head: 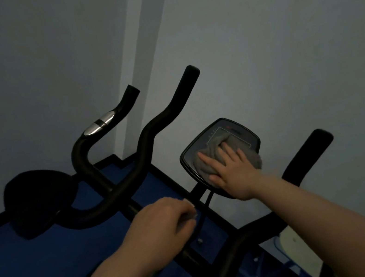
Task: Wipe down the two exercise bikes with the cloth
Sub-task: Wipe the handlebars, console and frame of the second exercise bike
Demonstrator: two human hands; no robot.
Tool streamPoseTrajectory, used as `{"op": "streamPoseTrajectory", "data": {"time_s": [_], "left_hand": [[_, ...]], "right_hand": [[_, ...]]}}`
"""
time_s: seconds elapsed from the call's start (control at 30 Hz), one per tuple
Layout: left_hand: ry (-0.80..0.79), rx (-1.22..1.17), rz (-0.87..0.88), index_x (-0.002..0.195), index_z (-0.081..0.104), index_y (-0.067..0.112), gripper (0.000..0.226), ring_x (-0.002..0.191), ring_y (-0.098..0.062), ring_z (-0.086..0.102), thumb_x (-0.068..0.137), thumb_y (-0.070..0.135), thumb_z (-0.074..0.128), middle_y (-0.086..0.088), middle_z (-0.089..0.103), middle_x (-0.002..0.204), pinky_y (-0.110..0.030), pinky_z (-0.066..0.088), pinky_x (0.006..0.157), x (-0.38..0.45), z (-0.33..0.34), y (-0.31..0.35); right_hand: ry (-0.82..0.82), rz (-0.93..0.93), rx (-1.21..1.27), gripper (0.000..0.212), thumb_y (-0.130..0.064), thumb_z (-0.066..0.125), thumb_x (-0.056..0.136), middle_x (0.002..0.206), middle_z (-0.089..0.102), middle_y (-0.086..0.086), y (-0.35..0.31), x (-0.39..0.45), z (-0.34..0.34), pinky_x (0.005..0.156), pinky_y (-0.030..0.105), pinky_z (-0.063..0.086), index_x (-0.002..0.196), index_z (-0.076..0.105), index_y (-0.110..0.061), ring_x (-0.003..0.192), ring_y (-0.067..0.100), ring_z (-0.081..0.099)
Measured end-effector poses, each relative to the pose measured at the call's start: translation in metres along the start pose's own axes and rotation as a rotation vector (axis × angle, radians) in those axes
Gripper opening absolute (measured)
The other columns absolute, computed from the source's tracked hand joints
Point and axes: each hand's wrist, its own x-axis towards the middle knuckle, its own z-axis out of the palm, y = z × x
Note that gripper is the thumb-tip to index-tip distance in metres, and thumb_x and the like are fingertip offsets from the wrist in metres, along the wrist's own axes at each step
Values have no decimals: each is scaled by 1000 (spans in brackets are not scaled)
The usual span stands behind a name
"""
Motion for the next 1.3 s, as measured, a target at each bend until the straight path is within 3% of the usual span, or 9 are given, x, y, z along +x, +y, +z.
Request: {"op": "streamPoseTrajectory", "data": {"time_s": [0.13,0.27,0.5,0.67,0.8,0.87,0.97,1.1,1.3], "left_hand": [[9,-27,20,110,61,40,21,98,7,50,92,42,50,25,60,102,-15,40,81,-1,-2,-2],[15,-33,34,106,61,39,17,95,6,50,92,40,50,25,59,95,-16,40,80,-1,-4,-1],[16,-43,17,107,60,41,19,97,5,51,92,42,49,24,61,101,-19,43,83,-1,0,-4],[24,-31,13,107,61,40,19,94,5,50,93,41,49,23,59,96,-17,41,80,-2,0,-2],[29,-29,12,109,62,41,22,96,5,51,93,42,47,24,61,99,-18,42,82,-1,0,-3],[23,-24,14,109,61,40,22,97,4,51,92,42,47,24,61,100,-19,43,82,-1,1,-4],[25,-11,6,106,61,39,20,96,4,51,91,41,48,22,61,99,-17,41,78,-1,2,-4],[24,-4,3,105,61,40,19,95,4,52,91,41,49,22,61,98,-17,42,80,-1,2,-3],[25,5,6,106,61,39,20,95,5,51,92,42,48,24,61,98,-17,41,78,0,2,-3]], "right_hand": [[21,5,81,60,-50,25,102,163,-7,6,13,17,-15,116,43,-9,149,-11,-45,148,21,-16],[-27,74,16,64,-50,24,101,162,-11,9,16,-3,-5,117,48,-6,147,-21,-42,147,26,-18],[40,-117,61,59,-48,24,102,163,-9,6,-12,30,-7,115,46,-12,149,-11,-44,147,21,-18],[106,168,56,60,-47,19,102,162,-1,10,11,25,-10,117,48,-6,149,-18,-40,149,26,-11],[72,-142,15,65,-51,21,101,162,-5,8,-22,10,11,112,45,-17,138,-31,-48,147,24,-18],[66,-218,31,63,-50,23,101,163,-8,5,-29,25,3,111,43,-19,141,-26,-50,147,21,-19],[59,-60,50,58,-48,21,103,163,-6,5,-13,46,-20,116,45,-10,150,-12,-42,148,22,-15],[77,194,53,58,-47,16,103,163,-3,8,6,20,-13,117,50,-5,149,-18,-40,148,27,-13],[36,-136,-9,60,-50,19,102,162,-9,7,-23,17,-4,115,45,-12,148,-19,-42,147,23,-19]]}}
